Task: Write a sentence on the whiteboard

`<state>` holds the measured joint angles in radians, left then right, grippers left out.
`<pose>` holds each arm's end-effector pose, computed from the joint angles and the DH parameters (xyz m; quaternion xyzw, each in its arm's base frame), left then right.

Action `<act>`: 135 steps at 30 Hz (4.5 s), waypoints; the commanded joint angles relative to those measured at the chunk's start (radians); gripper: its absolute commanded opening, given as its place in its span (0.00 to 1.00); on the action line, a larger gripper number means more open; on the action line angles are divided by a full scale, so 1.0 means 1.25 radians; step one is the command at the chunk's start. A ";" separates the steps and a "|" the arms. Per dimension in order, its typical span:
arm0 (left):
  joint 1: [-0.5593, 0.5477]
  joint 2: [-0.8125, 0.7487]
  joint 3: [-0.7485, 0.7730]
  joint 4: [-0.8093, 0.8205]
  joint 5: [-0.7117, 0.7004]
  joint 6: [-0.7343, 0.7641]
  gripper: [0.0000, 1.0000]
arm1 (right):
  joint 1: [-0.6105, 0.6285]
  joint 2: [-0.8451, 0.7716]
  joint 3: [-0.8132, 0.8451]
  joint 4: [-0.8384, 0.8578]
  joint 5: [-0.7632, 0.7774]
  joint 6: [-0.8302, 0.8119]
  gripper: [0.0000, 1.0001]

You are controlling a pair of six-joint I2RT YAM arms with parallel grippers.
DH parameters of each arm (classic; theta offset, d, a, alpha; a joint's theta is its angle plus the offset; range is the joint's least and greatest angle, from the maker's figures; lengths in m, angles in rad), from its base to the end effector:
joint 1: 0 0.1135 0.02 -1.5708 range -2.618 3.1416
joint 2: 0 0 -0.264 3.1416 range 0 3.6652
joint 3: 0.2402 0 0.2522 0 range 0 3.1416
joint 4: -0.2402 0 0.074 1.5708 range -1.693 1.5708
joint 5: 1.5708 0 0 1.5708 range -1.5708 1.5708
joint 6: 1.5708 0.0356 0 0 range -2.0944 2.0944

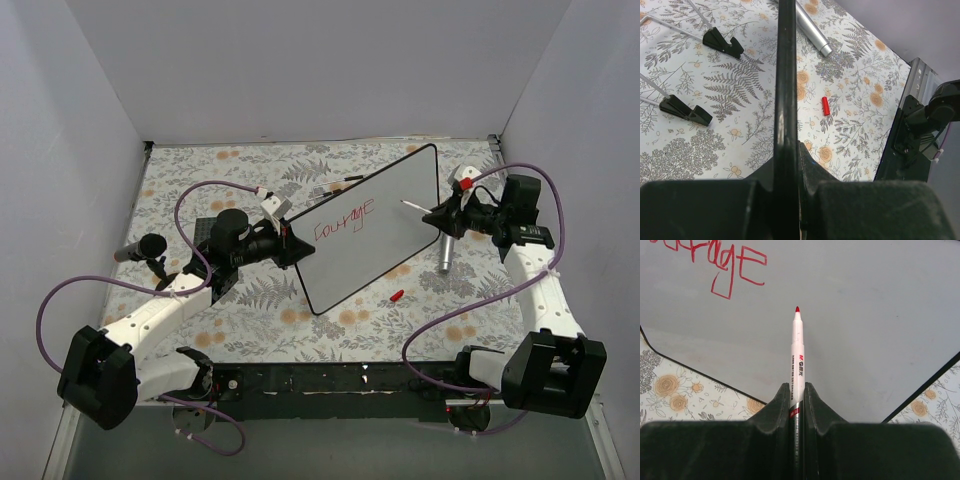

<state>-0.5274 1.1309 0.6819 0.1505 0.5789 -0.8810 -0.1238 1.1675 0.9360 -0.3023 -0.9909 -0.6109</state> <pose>0.2093 -0.1444 0.2696 0.0313 0.7887 -0.5436 0.2853 0.2509 -0.0012 0.3109 -0.4129 0.6848 0.2288 0.5552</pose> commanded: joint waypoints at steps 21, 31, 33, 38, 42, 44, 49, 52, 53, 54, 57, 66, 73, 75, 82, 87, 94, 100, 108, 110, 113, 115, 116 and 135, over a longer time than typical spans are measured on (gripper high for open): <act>-0.006 -0.009 -0.010 0.033 0.004 -0.020 0.00 | 0.162 0.038 0.050 0.129 0.129 0.011 0.01; -0.006 -0.017 -0.013 0.035 0.000 -0.018 0.00 | 0.174 0.053 0.053 0.153 0.164 0.029 0.01; -0.006 -0.017 -0.013 0.035 0.000 -0.017 0.00 | 0.175 0.055 0.050 0.155 0.166 0.029 0.01; -0.006 -0.010 -0.006 0.034 0.001 -0.014 0.00 | 0.178 0.064 0.048 0.162 0.173 0.029 0.01; -0.006 -0.008 -0.003 0.035 0.002 -0.014 0.00 | 0.179 0.066 0.045 0.169 0.184 0.032 0.01; -0.008 -0.006 -0.002 0.035 0.003 -0.014 0.00 | 0.180 0.066 0.043 0.173 0.191 0.033 0.01; -0.006 -0.008 -0.003 0.032 0.002 -0.012 0.00 | 0.178 0.067 0.043 0.196 0.229 0.054 0.01; -0.006 -0.010 -0.003 0.031 0.001 -0.009 0.00 | 0.178 0.067 0.045 0.200 0.244 0.059 0.01; -0.006 -0.009 -0.003 0.031 0.001 -0.008 0.00 | 0.176 0.070 0.046 0.200 0.251 0.059 0.01; -0.006 -0.009 -0.003 0.031 0.001 -0.007 0.00 | 0.176 0.071 0.049 0.201 0.256 0.062 0.01; -0.006 -0.009 -0.003 0.029 0.000 -0.005 0.00 | 0.176 0.072 0.051 0.203 0.260 0.062 0.01; -0.006 -0.005 -0.002 0.031 0.001 -0.002 0.00 | 0.176 0.071 0.070 0.171 0.180 0.037 0.01; -0.006 -0.003 -0.004 0.033 0.003 -0.002 0.00 | 0.176 0.085 0.091 0.185 0.183 0.058 0.01; -0.006 -0.003 -0.004 0.032 0.003 -0.002 0.00 | 0.178 0.091 0.091 0.178 0.186 0.057 0.01; -0.008 0.000 -0.004 0.035 0.003 -0.002 0.00 | 0.178 0.087 0.060 0.146 0.186 0.023 0.01; -0.006 0.002 -0.006 0.039 0.003 -0.002 0.00 | 0.176 0.070 0.037 0.120 0.191 -0.001 0.01; -0.005 0.000 -0.007 0.037 0.001 0.002 0.00 | 0.174 0.053 -0.003 0.092 0.202 -0.029 0.01; -0.005 0.002 -0.007 0.038 0.002 0.002 0.00 | 0.165 0.043 -0.008 0.098 0.228 -0.027 0.01; -0.005 0.001 -0.008 0.038 0.003 0.002 0.00 | 0.151 0.053 0.049 0.119 0.225 0.003 0.01; -0.005 0.001 -0.008 0.038 0.003 0.002 0.00 | 0.149 0.054 0.057 0.122 0.214 0.009 0.01; -0.005 0.002 -0.008 0.038 0.002 0.003 0.00 | 0.151 0.065 0.068 0.129 0.209 0.013 0.01; -0.005 0.003 -0.006 0.038 0.004 0.002 0.00 | 0.149 0.071 0.073 0.128 0.204 0.015 0.01; -0.005 0.003 -0.007 0.038 0.004 0.003 0.00 | 0.149 0.078 0.076 0.128 0.199 0.016 0.01; -0.004 0.005 -0.006 0.037 0.004 0.003 0.00 | 0.122 0.083 0.050 0.136 0.234 0.038 0.01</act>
<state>-0.5266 1.1427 0.6685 0.1703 0.5629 -0.9321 0.0380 1.2697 0.9916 -0.1493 -0.7013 -0.5514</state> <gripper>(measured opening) 0.033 0.165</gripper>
